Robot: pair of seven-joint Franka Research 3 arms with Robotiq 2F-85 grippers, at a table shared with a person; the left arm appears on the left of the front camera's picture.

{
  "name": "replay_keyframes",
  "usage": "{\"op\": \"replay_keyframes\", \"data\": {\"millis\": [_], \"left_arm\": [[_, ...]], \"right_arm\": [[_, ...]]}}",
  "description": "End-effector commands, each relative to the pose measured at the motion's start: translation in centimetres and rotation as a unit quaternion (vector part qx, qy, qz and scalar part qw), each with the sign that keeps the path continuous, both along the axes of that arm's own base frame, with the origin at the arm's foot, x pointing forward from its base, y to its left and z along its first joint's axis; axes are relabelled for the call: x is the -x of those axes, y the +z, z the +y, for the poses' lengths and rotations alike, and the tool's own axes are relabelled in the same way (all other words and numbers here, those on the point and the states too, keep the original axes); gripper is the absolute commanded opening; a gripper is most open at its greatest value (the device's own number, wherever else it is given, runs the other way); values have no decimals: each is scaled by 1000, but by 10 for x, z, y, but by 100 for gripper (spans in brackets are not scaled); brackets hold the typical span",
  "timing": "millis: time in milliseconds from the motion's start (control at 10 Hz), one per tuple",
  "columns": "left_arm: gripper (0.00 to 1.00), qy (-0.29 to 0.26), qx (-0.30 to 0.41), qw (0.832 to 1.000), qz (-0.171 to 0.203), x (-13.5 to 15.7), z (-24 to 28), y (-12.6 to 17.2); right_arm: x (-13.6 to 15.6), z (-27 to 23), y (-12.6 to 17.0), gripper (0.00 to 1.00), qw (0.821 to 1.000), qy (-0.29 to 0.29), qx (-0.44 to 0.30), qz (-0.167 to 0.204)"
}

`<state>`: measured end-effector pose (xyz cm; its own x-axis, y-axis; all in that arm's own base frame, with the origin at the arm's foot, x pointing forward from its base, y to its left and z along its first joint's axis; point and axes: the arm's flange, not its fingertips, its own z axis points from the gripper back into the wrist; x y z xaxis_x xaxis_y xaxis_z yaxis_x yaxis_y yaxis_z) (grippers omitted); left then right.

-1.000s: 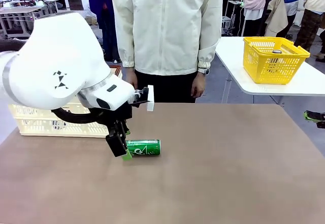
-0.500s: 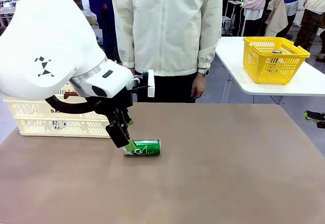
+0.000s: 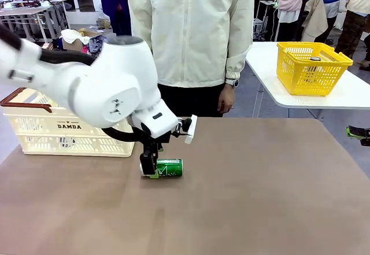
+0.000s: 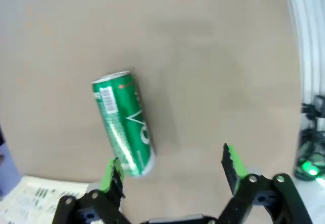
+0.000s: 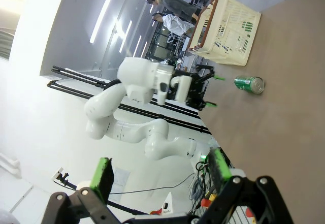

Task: Place the drinks into the Shopping basket.
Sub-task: Pick up one drink and place it into the Shopping basket.

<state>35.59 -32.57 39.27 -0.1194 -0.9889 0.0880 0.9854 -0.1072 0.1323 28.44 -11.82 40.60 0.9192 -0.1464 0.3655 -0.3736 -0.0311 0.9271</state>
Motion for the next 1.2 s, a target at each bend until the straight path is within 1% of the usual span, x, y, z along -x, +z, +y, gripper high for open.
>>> {"op": "replay_keyframes", "data": {"millis": [0, 100, 200, 300, 400, 600, 700, 800, 900, 1000, 1100], "left_arm": [[100, 22, -19, 1000, -4, -31, -11, -25], [100, 39, -30, 999, -4, -42, -14, -39], [100, 28, -31, 999, -1, -51, -17, -50], [100, 38, -37, 999, -4, -59, -20, -61], [100, 40, -41, 998, 11, -66, -21, -70], [100, 34, -49, 997, 52, -75, -23, -85], [100, 43, -45, 996, 60, -81, -22, -92], [100, 42, -43, 996, 67, -84, -24, -95], [100, 42, -50, 996, 60, -85, -27, -95], [100, 38, -50, 996, 64, -86, -29, -95], [72, 35, -51, 996, 59, -86, -30, -94]], "right_arm": [[-1, -1, 6, 100, 1000, -3, -8, 4], [-1, -1, 6, 100, 1000, -3, -8, 4], [-1, -1, 6, 100, 1000, -3, -8, 4], [-1, -1, 6, 100, 1000, -3, -8, 4], [-1, -1, 6, 100, 1000, -3, -8, 4], [-1, -1, 6, 100, 1000, -3, -8, 4], [-1, -1, 6, 100, 1000, -3, -8, 4], [-1, -1, 6, 100, 1000, -3, -8, 4], [-1, -1, 6, 100, 1000, -3, -8, 4], [-1, -1, 6, 100, 1000, -3, -8, 4], [-1, -1, 6, 100, 1000, -3, -8, 4]]}}
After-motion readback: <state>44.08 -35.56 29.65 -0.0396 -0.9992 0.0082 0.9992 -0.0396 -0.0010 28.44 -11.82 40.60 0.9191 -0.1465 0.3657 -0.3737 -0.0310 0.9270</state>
